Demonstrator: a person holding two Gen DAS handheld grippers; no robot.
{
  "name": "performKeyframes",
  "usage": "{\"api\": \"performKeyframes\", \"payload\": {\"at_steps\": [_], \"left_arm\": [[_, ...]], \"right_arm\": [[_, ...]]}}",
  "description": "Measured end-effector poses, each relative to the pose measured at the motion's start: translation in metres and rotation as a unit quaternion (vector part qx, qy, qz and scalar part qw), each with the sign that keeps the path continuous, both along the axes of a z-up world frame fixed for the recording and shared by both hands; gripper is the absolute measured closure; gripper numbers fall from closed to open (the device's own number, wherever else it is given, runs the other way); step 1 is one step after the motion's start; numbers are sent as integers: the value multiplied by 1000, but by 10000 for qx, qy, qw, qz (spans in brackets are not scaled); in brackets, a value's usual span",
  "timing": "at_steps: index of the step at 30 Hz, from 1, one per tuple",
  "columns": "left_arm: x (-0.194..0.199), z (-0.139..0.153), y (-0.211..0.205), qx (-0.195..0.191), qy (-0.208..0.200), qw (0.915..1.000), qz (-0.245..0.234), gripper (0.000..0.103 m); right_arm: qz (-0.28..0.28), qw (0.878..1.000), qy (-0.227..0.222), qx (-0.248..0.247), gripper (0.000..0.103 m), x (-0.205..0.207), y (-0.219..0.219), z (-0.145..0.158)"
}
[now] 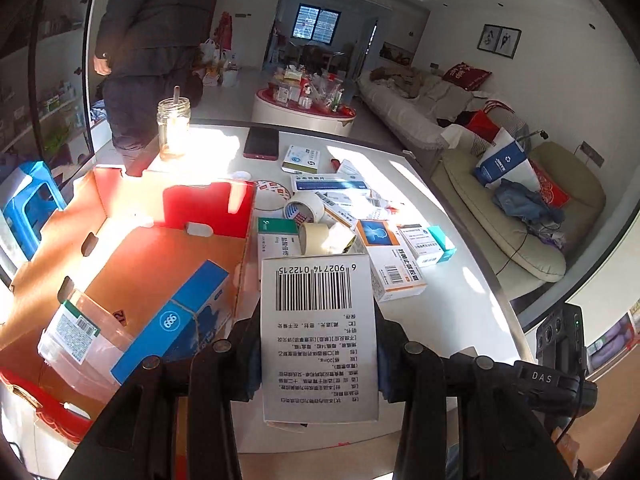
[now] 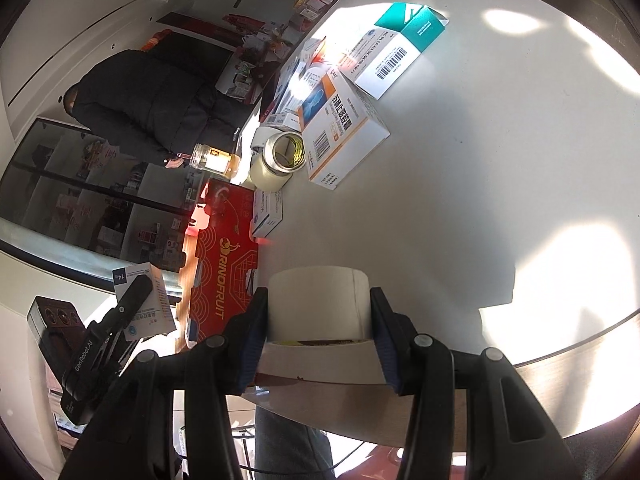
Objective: Organize objects
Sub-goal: 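Carry the white medicine box with the left gripper over the cardboard box while the right holds the tape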
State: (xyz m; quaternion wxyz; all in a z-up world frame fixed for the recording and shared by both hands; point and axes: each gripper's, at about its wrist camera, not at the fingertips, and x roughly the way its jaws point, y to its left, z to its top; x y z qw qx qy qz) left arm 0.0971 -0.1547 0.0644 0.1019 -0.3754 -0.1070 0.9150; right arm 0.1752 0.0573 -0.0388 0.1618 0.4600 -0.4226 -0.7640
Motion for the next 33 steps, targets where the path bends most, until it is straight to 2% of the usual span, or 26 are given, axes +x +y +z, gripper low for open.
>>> {"api": "performKeyframes", "payload": {"at_steps": [5,9,16,33], "left_arm": [[17,11,-46,66,184,9982,559,57],[26,13,-64,51,278,9964,799,57],[28,13,-68,128,322,9962,796,57],[28,17,-68,12,373,9956,863,57]], "right_arm": [[177,9998,-88,20,55,-3,-17,0],[339,9993,-149,34,55,-7,-31,-1],[470,9988,-146,27,55,-9,-43,1],[414,9988,-227,-88,55,-8,-38,-6]]}}
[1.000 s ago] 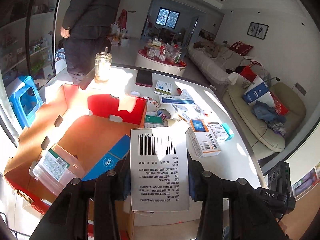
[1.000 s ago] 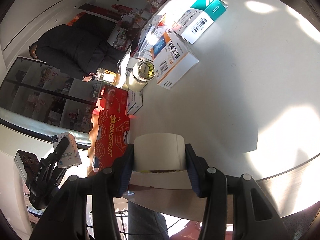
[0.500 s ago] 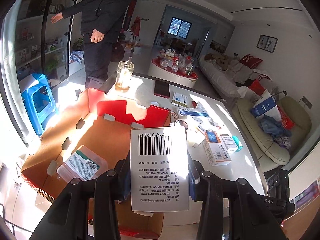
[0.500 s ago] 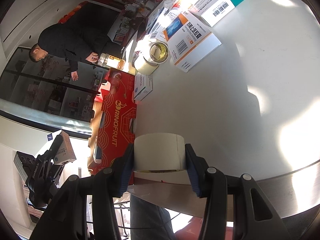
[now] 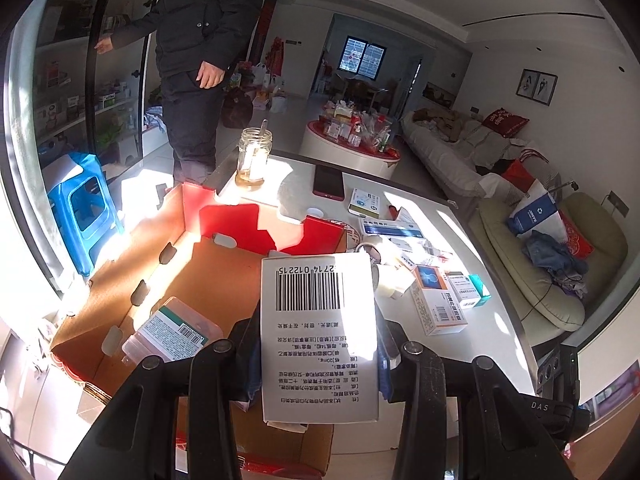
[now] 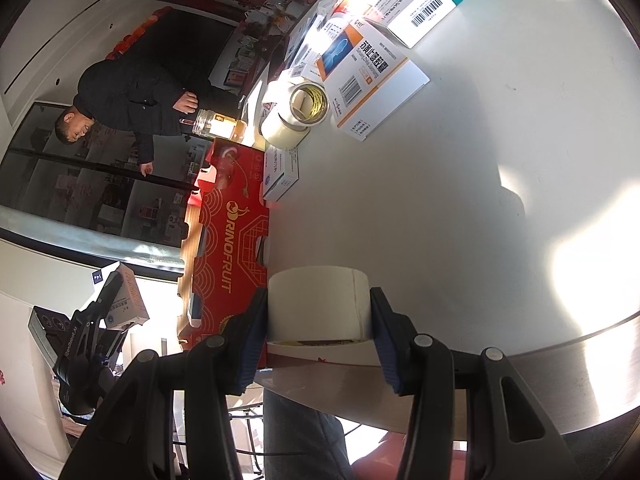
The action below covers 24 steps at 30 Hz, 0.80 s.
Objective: Organize objects
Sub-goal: 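Carry the white medicine box with the left gripper over the cardboard box while the right holds the tape, then open the left gripper over the cardboard box while the right releases the white tape roll there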
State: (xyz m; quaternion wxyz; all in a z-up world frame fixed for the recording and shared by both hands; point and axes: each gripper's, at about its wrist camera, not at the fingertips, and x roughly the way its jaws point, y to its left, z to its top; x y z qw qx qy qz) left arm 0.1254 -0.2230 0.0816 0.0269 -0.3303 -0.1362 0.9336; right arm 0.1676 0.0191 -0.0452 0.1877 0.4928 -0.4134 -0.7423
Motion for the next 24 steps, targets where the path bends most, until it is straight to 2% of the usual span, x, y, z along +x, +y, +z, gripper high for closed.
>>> {"api": "performKeyframes", "payload": {"at_steps": [24], "left_arm": [[-2,-3,-10,-84,-58,9998,162,57]], "right_arm": [[98,9999,54,-95,55,-5,-4,5]]}}
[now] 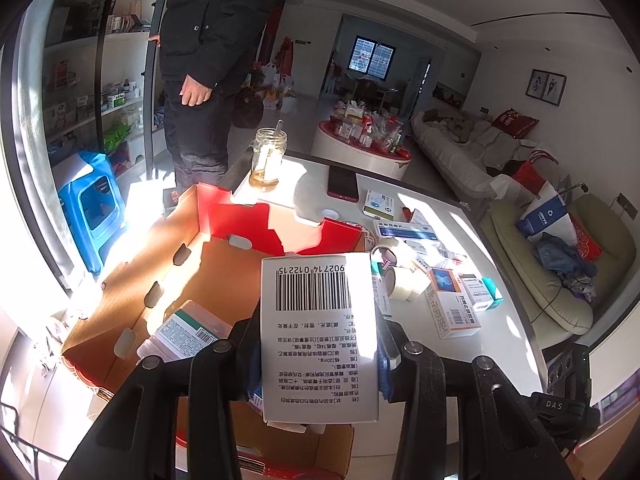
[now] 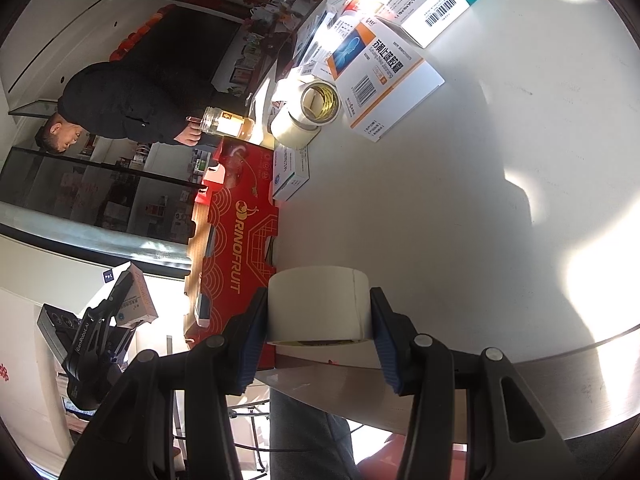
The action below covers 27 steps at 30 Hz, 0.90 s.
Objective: Organize objects
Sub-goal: 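Open the left gripper over the cardboard box while the right releases the white tape roll there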
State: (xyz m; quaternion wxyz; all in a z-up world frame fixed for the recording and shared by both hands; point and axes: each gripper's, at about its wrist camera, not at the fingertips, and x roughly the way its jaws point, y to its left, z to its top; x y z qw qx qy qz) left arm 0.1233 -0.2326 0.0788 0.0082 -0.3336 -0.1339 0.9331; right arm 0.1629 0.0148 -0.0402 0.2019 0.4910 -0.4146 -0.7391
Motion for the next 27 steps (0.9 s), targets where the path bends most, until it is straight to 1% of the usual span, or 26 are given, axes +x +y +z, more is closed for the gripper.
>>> {"api": "performKeyframes", "payload": {"at_steps": [5,9,14,18,21,23,27], "left_arm": [[-2,-3,-3,-3,-40,10000,28,57],[-5,-6,-7,-90,-53,9999,99,57],[-13,-17,-25,-88,-141,9993,327,57],[-19,-24,-39,-105,-182,9987,454,57],[-22,-26,-44,-123,-163,9986,484,57],[-25,-27,-46,-137,-150,9987,470,57],[-33,-33,-50,-147,-155,9988,443,57]], "right_arm": [[160,9998,76,-82,55,-10,-11,8],[392,9987,269,-180,55,-25,-29,23],[833,9938,653,-356,55,-54,-69,53],[1183,9879,921,-389,55,-79,-110,75],[1397,9842,979,-479,55,-96,-139,84],[1504,9823,1018,-452,55,-106,-157,89],[1612,9813,979,-389,55,-124,-183,88]]}}
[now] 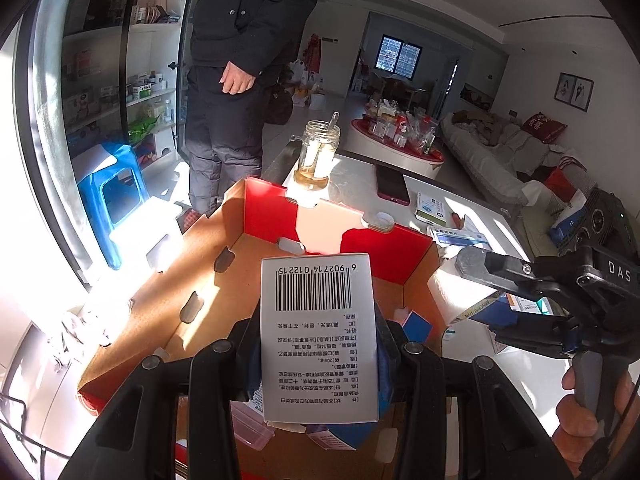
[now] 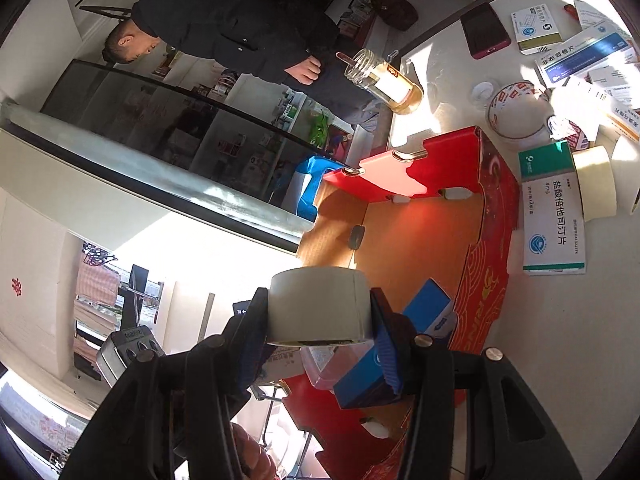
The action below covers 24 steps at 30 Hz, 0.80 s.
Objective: Organize objects
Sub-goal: 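Open the left gripper over the cardboard box while the right releases the white tape roll there, then grasp the orange-and-white Suhuang capsule box with the right gripper while the left moves to the tape rolls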
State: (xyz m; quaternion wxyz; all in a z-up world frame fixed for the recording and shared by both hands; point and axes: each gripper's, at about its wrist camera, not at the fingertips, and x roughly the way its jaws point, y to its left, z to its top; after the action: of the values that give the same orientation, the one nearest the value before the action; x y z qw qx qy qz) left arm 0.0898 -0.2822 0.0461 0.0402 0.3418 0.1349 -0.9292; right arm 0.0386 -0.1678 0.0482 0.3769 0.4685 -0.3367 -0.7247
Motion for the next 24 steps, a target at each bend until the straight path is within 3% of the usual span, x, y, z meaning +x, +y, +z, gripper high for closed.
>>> {"api": "performKeyframes", "payload": {"at_steps": [5,6,8,10,13,15,18,20,21,24], "left_arm": [[-13,-19,-2,-93,-214,9997,53,56],[-15,-24,-3,-121,-301,9995,54,56],[-19,-34,-3,-174,-540,9983,157,38],[-17,-42,-3,-218,-714,9968,296,31],[-6,-43,0,-286,-665,9968,331,24],[1,-39,2,-231,-655,9969,356,24],[8,-22,11,-435,-490,9968,456,23],[4,-9,20,-470,-354,9978,311,21],[2,-2,29,-472,-292,9983,189,20],[-7,13,58,-429,-221,9986,-217,18]], "right_arm": [[69,9995,-11,323,53,-22,-25,-5],[136,9989,-12,438,39,-27,-30,-7],[108,9978,-64,654,25,-30,-34,-9],[59,9978,20,667,25,-27,-29,-7],[-267,9941,458,948,25,-12,2,5],[-793,9819,725,1559,21,-1,38,8],[-1808,9397,786,2793,18,13,104,-3],[-2214,9125,528,3399,18,15,143,-19],[-2333,9066,324,3502,18,13,160,-29],[-2427,9044,-131,3508,18,4,188,-54]]}}
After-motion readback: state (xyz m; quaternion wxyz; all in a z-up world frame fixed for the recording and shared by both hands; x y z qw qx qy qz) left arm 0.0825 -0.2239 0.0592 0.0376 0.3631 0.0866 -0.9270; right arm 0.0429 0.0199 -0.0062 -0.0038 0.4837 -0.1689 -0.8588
